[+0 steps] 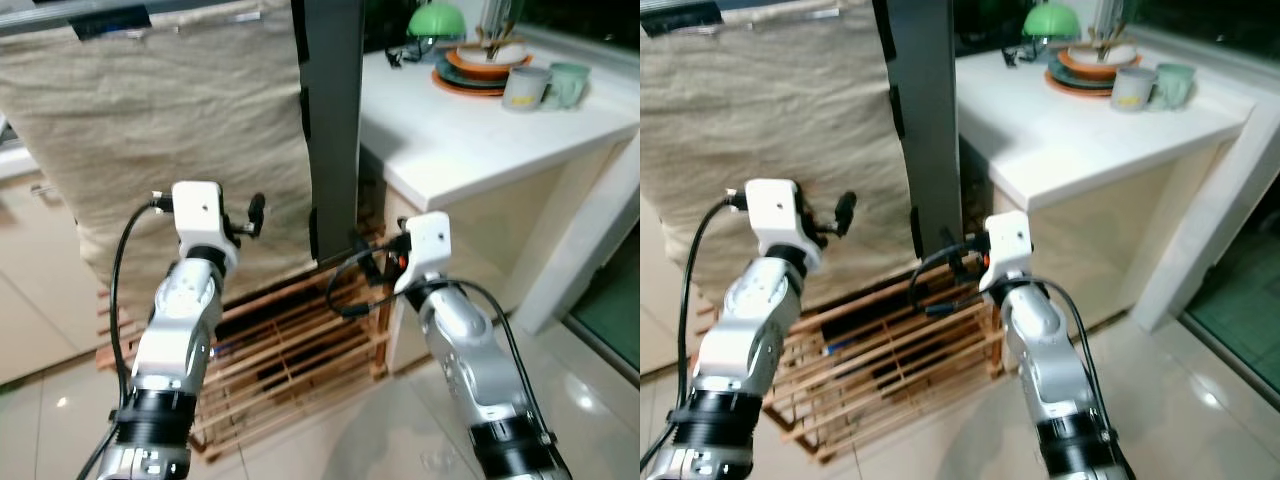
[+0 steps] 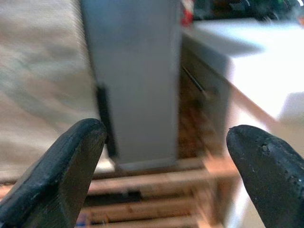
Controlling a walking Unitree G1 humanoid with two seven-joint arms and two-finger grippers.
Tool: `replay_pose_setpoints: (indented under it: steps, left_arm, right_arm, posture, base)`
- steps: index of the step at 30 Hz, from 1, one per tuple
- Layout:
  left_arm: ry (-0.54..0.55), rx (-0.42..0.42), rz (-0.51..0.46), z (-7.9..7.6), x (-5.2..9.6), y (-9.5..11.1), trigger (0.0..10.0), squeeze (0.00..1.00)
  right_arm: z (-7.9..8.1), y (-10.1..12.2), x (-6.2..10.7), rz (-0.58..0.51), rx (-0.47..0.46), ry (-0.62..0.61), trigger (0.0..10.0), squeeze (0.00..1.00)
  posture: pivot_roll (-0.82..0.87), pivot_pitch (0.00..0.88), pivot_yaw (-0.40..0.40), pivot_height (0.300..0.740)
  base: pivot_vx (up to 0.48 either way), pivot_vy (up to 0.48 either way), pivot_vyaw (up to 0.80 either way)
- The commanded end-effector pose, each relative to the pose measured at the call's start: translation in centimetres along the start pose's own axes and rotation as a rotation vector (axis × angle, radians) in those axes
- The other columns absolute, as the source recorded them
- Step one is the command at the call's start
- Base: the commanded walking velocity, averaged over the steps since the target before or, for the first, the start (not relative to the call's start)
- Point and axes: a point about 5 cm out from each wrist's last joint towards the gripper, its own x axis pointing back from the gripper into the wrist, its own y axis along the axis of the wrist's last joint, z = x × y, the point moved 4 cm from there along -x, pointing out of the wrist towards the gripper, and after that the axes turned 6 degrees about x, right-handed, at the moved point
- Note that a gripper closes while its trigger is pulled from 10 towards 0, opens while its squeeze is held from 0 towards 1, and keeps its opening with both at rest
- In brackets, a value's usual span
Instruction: Restocking fridge
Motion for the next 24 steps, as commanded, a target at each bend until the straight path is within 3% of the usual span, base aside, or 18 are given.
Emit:
replay_pose_setpoints:
  steps: [1,11,16,22,24]
  left_arm:
    - [-0.033,0.009,0.011,0.1,0.6,-0.1,10.0,0.0]
    - [-0.2,0.084,0.158,-2.1,2.7,-2.7,10.0,0.0]
    - [-0.22,0.073,0.153,-1.8,3.3,-2.4,10.0,0.0]
    - [-0.288,0.117,0.134,-2.2,4.6,-1.4,10.0,0.0]
    - [-0.246,0.108,0.125,-0.9,4.8,-1.4,10.0,0.0]
  right_arm:
    - [0.7,1.0,-0.3,-0.032,-0.026,0.02,10.0,0.0]
    - [0.7,1.4,-0.7,-0.037,-0.022,0.03,10.0,0.0]
    - [0.6,1.4,-0.8,-0.037,-0.021,0.035,10.0,0.0]
    - [0.5,1.2,-0.7,-0.036,-0.023,0.045,10.0,0.0]
    - [0.5,1.3,-0.6,-0.043,-0.044,0.036,10.0,0.0]
  posture:
    - [-0.15,0.0,0.093,0.74]
    - [-0.14,0.0,0.087,0.74]
    - [-0.13,0.0,0.079,0.74]
    - [-0.12,0.0,0.074,0.74]
    - [-0.12,0.0,0.072,0.74]
  base:
    - [0.0,0.472,-0.67]
    - [0.0,0.454,-0.78]
    - [0.0,0.424,-0.79]
    - [-0.08,0.422,-0.78]
    - [-0.274,0.398,-0.77]
